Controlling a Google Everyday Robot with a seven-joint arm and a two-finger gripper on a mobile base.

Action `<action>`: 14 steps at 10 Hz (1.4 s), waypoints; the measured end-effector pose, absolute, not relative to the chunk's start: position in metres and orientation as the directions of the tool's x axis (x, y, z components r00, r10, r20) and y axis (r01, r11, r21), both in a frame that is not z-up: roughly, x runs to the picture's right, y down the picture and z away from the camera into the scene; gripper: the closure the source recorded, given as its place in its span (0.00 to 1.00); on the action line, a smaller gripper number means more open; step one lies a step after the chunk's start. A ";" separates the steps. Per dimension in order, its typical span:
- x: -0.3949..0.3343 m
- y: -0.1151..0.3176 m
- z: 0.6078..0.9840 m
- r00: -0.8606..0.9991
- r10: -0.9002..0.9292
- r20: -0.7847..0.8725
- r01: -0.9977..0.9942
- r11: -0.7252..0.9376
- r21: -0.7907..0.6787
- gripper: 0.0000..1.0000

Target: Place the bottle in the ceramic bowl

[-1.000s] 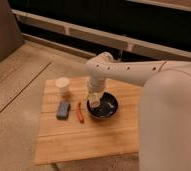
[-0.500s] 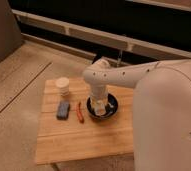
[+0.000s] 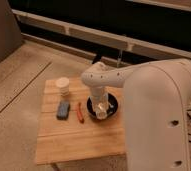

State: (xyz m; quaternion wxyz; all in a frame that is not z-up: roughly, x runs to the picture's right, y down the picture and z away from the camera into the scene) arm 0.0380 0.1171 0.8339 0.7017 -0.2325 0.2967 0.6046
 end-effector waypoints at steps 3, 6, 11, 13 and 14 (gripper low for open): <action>0.036 0.120 0.841 0.094 0.691 -0.716 -0.988 0.156 0.020 0.36; 0.033 0.115 0.845 0.101 0.697 -0.710 -0.987 0.162 0.018 0.20; 0.031 0.111 0.843 0.106 0.706 -0.700 -0.986 0.166 0.018 0.20; 0.024 0.102 0.840 0.119 0.722 -0.681 -0.986 0.168 0.006 0.20; 0.017 0.091 0.837 0.135 0.741 -0.658 -0.985 0.171 -0.009 0.20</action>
